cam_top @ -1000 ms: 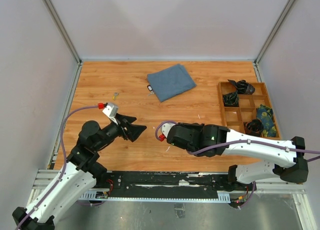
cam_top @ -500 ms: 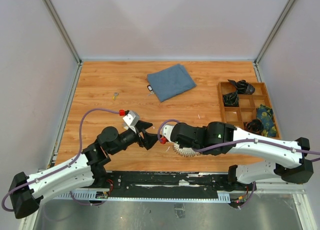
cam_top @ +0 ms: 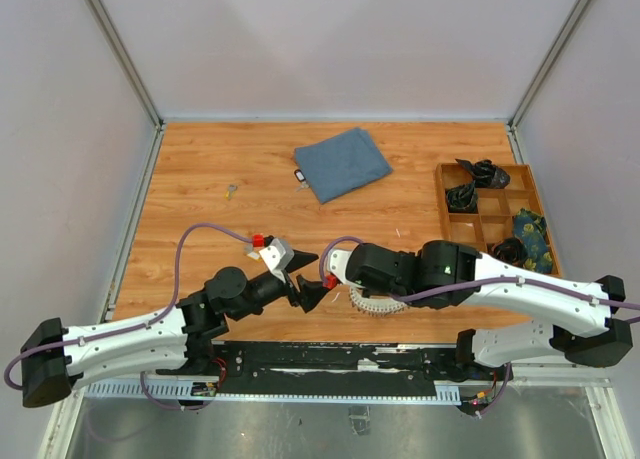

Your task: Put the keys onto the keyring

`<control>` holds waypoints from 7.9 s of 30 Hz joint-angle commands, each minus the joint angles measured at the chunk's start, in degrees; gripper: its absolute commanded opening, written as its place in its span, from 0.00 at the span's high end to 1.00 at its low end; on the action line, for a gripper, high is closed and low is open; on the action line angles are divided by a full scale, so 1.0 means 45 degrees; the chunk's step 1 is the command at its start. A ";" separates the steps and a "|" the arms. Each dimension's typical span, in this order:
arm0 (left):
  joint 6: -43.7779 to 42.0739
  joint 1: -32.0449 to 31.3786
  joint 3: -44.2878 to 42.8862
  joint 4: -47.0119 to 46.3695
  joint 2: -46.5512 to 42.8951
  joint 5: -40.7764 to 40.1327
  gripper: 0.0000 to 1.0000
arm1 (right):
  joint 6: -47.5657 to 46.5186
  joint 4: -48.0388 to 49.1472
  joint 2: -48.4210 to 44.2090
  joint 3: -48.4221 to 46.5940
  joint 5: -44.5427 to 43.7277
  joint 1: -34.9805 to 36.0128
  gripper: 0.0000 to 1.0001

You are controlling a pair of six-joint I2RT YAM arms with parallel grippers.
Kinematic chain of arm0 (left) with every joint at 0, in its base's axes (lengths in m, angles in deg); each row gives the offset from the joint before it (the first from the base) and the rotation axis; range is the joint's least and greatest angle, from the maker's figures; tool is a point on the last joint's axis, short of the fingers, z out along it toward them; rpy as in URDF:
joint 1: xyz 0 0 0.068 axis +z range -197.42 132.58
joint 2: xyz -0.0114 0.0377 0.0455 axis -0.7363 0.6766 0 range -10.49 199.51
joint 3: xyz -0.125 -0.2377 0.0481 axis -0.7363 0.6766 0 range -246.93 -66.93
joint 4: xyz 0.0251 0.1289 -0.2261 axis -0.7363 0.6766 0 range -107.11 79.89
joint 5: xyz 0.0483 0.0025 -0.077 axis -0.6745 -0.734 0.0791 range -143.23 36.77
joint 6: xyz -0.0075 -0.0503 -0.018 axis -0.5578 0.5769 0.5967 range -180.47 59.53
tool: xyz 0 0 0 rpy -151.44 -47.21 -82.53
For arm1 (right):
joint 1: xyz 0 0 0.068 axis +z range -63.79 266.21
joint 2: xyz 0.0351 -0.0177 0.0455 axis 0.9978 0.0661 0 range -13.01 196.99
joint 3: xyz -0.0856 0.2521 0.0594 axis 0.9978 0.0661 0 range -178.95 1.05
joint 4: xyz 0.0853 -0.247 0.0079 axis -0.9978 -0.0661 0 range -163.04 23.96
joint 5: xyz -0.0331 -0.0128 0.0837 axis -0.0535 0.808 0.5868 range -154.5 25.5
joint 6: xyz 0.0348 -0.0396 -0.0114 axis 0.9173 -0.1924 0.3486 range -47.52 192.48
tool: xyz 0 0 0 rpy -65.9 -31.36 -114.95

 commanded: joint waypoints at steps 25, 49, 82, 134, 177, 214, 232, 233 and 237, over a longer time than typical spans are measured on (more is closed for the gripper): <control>-0.0213 -0.1134 0.0621 -0.1817 0.1087 -0.0996 0.29 | 0.1047 -0.1537 0.1055 -0.1348 -0.0679 0.0171 0.99; -0.0756 -0.1791 0.0459 -0.2289 0.1980 -0.1399 0.29 | 0.1086 -0.1329 0.1165 -0.1640 -0.0643 0.0007 0.99; -0.1092 -0.2355 0.0015 -0.3014 0.2789 -0.1721 0.28 | 0.1145 -0.1132 0.1283 -0.1547 -0.0443 0.0000 0.99; -0.1333 -0.2588 -0.0488 -0.1622 0.1261 -0.1883 0.99 | 0.1398 -0.0047 0.0252 -0.0755 -0.0193 -0.0522 0.99; -0.1386 -0.2590 -0.0614 -0.2360 0.1764 -0.1330 0.81 | 0.1338 0.0376 0.0201 -0.0790 -0.0061 -0.0522 0.99; -0.1558 -0.2602 -0.8914 1.2382 0.4368 -0.1871 0.99 | 0.1994 0.5377 -0.4672 0.3185 -0.0911 -0.0523 0.66; -0.2269 -0.2602 -0.8422 0.9665 0.1982 -0.0142 1.00 | 0.0790 1.0544 -0.8346 0.5785 0.6058 -0.0522 0.52; -0.2385 -0.2602 -0.8372 0.9553 0.1924 0.0091 0.99 | 0.0744 1.0618 -0.8415 0.5699 0.6270 -0.0522 0.52; -0.2890 -0.2602 -0.8363 0.9282 0.1696 0.1188 0.99 | 0.0450 1.0371 -0.8233 0.5159 0.7266 -0.0522 0.60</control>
